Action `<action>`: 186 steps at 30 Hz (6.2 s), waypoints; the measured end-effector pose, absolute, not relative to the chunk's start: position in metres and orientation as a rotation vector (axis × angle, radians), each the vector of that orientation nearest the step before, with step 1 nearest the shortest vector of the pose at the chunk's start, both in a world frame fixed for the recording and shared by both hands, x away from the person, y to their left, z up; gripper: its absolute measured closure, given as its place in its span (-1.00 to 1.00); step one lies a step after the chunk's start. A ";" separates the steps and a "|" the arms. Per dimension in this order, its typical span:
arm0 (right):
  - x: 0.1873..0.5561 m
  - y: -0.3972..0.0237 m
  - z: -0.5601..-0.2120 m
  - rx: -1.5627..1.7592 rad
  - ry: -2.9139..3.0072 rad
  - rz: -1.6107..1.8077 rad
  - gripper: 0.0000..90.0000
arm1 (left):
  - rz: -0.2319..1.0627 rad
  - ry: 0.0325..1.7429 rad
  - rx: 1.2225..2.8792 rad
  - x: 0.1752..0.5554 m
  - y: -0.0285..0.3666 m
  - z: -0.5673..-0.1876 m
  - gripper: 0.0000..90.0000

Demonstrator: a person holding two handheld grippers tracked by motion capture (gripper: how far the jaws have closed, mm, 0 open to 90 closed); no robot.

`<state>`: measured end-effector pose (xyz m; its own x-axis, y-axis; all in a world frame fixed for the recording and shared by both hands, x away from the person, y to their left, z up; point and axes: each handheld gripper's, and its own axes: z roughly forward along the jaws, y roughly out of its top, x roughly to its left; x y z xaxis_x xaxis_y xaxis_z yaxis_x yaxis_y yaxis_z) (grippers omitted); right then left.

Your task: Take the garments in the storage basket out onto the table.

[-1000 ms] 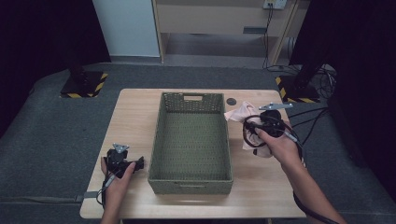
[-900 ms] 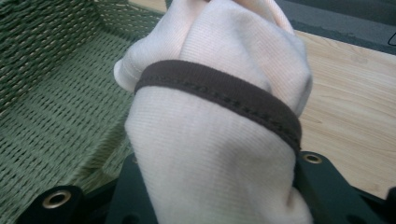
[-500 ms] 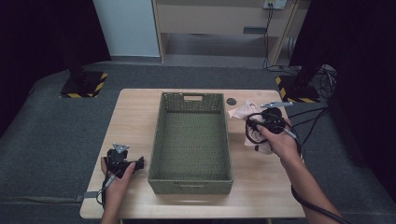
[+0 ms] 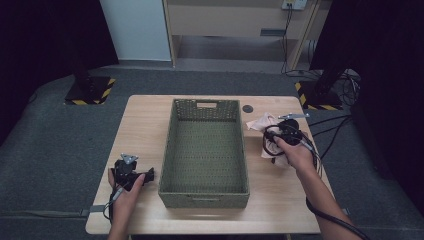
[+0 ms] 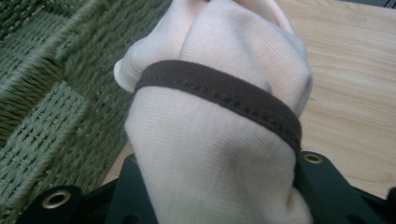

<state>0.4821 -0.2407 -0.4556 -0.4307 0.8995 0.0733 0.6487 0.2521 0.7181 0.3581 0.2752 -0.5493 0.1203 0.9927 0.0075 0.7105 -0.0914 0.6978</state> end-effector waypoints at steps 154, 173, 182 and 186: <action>0.472 -0.257 -0.474 1.530 2.051 1.102 -0.92 | 0.676 1.645 1.863 0.358 0.275 -0.549 -1.00; 0.447 -0.258 -0.463 1.459 2.070 1.105 -0.91 | 0.676 1.645 1.863 0.358 0.275 -0.549 -1.00; 0.435 -0.256 -0.465 1.421 2.107 1.111 -0.92 | 0.676 1.645 1.862 0.358 0.275 -0.549 -1.00; 0.430 -0.254 -0.464 1.406 2.110 1.118 -0.93 | 0.676 1.645 1.862 0.358 0.275 -0.549 -1.00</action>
<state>0.4304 -0.2539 -0.4636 -0.4346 0.8926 0.1198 0.6003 0.1879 0.7774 0.3581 0.2752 -0.5493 0.1207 0.9927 0.0074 0.7107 -0.0916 0.6975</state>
